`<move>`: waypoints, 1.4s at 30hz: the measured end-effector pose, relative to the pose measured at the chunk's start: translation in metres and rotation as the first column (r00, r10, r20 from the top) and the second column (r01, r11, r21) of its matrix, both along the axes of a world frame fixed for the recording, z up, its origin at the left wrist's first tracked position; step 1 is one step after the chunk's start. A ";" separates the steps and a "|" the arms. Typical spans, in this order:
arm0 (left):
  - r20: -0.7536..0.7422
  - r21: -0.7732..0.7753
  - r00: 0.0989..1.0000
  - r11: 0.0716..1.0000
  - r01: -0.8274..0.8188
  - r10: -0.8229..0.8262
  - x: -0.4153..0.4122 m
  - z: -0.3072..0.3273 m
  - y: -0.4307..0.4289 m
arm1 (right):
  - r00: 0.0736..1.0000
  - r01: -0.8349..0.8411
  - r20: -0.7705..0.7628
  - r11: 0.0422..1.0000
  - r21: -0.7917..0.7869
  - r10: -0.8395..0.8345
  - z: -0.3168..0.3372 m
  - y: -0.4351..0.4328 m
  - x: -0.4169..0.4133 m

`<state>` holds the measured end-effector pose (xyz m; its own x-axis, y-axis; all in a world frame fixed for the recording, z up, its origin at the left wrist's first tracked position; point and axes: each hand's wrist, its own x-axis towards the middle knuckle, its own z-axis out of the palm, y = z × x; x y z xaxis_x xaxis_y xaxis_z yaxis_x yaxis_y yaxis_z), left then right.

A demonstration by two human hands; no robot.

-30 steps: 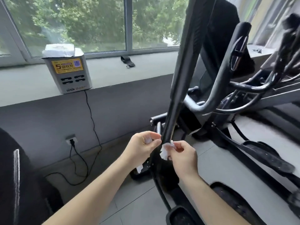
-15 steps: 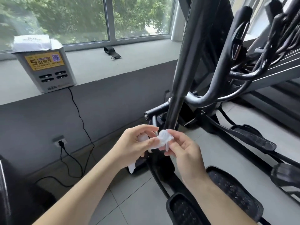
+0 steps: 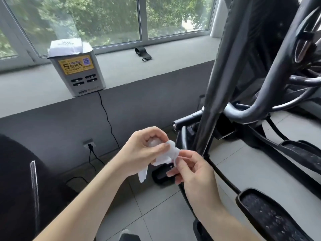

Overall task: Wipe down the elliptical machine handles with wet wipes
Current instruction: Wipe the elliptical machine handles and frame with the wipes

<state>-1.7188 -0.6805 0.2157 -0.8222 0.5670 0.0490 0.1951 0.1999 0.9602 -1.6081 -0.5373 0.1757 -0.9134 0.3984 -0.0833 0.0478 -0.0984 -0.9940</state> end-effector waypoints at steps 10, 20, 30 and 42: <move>-0.057 -0.108 0.931 0.929 0.354 -0.361 -0.127 -0.011 -0.018 | 0.973 0.226 0.006 0.956 -0.187 -0.229 -0.021 -0.040 -0.102; -0.039 -0.092 0.701 0.702 0.707 -0.712 -0.257 -0.012 0.020 | 0.661 0.747 0.008 0.658 -0.097 -0.750 -0.007 -0.082 -0.195; -0.086 -0.148 0.241 0.251 0.957 -0.967 -0.266 0.024 0.120 | 0.285 0.945 -0.161 0.305 -0.120 -0.945 0.019 -0.059 -0.194; -0.211 0.003 -0.252 -0.258 0.966 -0.944 -0.239 0.048 0.201 | -0.191 0.957 -0.268 -0.120 -0.263 -0.944 0.049 -0.063 -0.218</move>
